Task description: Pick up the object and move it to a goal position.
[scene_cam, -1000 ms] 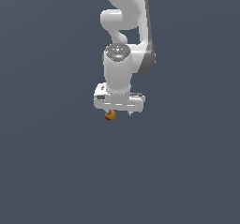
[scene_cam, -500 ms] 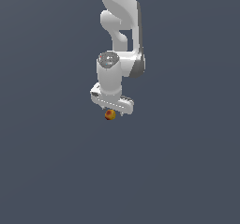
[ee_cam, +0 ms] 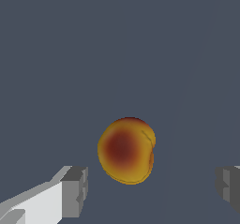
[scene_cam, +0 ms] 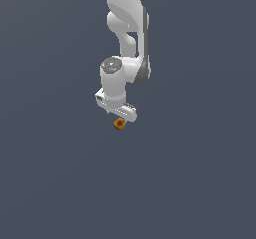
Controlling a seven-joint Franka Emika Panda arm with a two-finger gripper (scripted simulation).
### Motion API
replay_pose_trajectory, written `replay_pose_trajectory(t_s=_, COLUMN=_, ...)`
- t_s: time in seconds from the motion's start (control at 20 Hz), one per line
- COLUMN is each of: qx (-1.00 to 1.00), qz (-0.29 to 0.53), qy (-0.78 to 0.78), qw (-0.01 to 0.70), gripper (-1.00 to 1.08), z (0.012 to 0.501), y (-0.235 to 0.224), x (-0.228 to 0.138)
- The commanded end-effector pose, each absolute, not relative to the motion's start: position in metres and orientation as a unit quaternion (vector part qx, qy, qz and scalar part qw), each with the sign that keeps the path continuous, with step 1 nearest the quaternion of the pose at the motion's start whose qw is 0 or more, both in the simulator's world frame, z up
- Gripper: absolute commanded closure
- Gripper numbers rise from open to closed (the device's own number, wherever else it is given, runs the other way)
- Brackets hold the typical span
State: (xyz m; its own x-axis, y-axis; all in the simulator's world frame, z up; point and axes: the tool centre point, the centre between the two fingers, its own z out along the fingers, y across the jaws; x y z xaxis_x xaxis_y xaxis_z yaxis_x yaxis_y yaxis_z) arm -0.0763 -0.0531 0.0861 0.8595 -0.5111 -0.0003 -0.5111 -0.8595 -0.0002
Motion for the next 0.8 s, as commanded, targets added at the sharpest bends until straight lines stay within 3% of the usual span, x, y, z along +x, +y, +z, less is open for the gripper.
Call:
replay_pose_trajectory(t_s=0.0, qx=-0.963, qz=0.0, qy=0.27, qw=0.0, gripper=-0.92, z=0.085, y=-0.054, x=-0.078)
replay_pose_trajectory(t_s=0.75, qx=-0.963, qz=0.0, qy=0.27, qw=0.0, gripper=-0.92, z=0.039, y=-0.054, x=-0.079)
